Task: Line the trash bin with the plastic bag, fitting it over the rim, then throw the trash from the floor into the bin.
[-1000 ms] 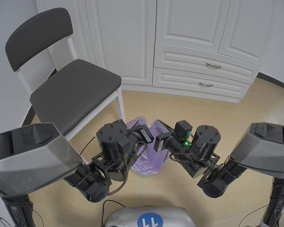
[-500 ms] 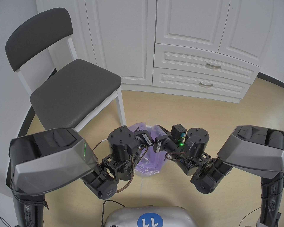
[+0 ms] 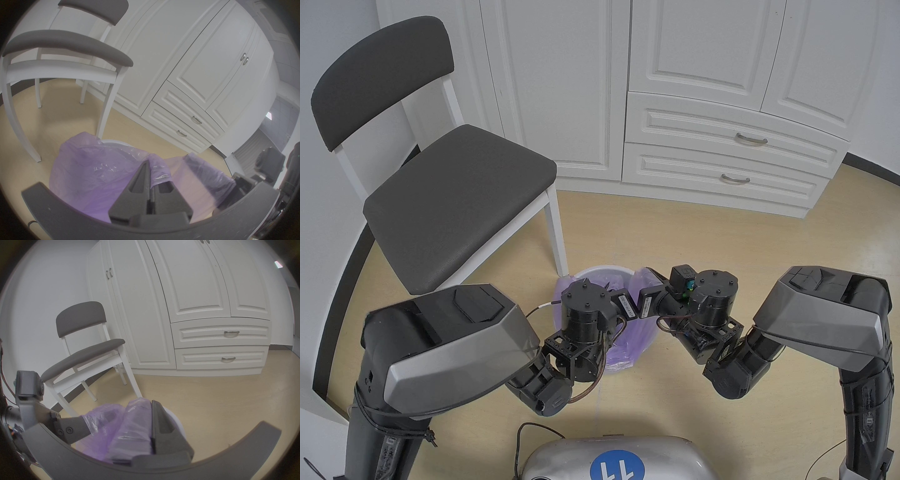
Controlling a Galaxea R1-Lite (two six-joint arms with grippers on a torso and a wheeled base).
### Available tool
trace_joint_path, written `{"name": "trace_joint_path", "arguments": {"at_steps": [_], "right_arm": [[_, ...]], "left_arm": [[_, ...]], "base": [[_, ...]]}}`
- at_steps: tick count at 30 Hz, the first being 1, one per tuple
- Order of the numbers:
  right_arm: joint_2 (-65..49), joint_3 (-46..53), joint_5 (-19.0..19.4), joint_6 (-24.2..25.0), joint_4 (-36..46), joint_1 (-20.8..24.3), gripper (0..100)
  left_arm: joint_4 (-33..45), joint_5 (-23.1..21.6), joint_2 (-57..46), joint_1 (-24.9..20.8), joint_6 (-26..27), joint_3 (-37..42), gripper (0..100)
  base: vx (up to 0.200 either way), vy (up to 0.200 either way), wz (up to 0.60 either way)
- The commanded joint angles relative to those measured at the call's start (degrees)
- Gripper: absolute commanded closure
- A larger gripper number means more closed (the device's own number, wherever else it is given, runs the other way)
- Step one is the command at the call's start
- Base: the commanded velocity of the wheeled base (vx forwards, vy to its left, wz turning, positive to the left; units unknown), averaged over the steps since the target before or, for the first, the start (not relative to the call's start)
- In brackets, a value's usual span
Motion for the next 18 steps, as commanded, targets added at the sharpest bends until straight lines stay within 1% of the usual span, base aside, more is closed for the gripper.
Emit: {"name": "trace_joint_path", "arguments": {"at_steps": [1,6,7,9,15,18], "right_arm": [[-2.3,0.4,0.4,0.1,0.5,-1.3,100],[-3.2,0.7,0.4,0.1,0.5,-1.7,100],[-3.2,0.7,0.4,0.1,0.5,-1.7,100],[-3.8,0.6,0.5,0.0,0.6,-2.7,100],[-5.5,0.9,0.6,-0.2,1.4,-3.6,100],[-6.8,1.8,0.6,-0.2,2.4,-3.8,100]], "left_arm": [[3.7,0.0,2.6,-0.7,-1.0,-5.0,100],[6.8,0.0,4.5,-1.2,-1.2,-10.1,100],[6.8,0.0,4.5,-1.2,-1.2,-10.1,100],[8.4,0.0,4.2,-2.1,-1.1,-11.8,100],[11.2,-0.2,4.5,-4.0,-1.3,-14.1,100],[11.7,-0.2,5.1,-4.4,-3.0,-14.6,100]], "base": [[0.0,0.0,0.0],[0.0,0.0,0.0],[0.0,0.0,0.0],[0.0,0.0,0.0],[0.0,0.0,0.0],[0.0,0.0,0.0]]}}
